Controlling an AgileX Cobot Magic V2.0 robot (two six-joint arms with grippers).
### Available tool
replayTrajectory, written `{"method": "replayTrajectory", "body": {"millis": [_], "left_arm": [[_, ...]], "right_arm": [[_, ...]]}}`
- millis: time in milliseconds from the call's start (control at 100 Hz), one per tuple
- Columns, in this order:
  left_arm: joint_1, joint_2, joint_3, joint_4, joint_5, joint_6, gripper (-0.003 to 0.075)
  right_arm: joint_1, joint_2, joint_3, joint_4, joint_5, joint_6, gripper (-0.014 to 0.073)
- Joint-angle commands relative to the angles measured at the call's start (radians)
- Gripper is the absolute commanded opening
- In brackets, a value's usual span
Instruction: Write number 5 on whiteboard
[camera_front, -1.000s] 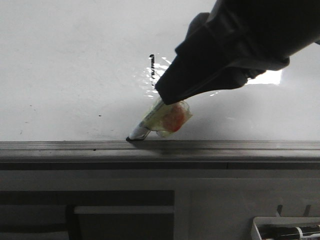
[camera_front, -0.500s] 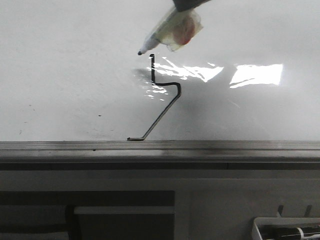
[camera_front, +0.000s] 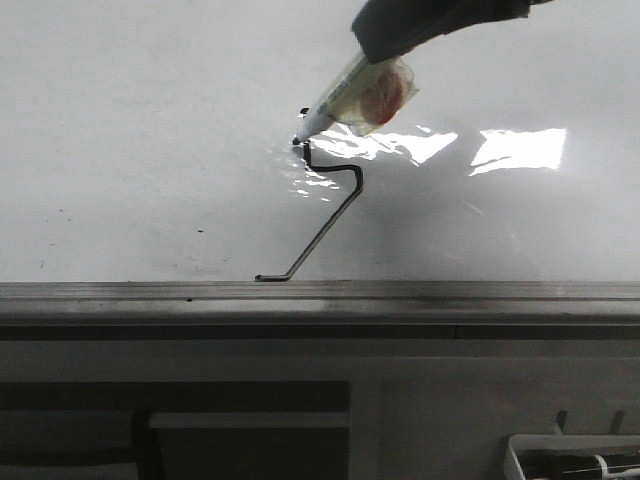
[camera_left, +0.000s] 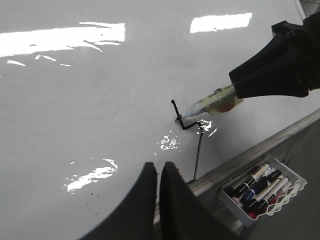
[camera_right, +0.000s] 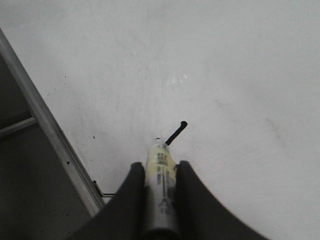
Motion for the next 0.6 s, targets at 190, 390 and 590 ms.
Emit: {"method": "replayTrajectory", "body": {"millis": [190,390,590], "left_arm": [[0.001,0.003,-0.028,-0.022,-0.063,-0.007,-0.0020],[0.001,0.003,-0.028,-0.022,-0.063,-0.007,-0.0020],[0.001,0.003,-0.028,-0.022,-0.063,-0.007,-0.0020]], "right_arm": [[-0.005,-0.015,-0.021,-0.002,-0.124,-0.006,-0.0040],[-0.011,-0.015,-0.021,-0.002,-0.132,-0.006,-0.0040],[-0.059,-0.015,-0.021,0.000,-0.114,-0.006,-0.0040]]}}
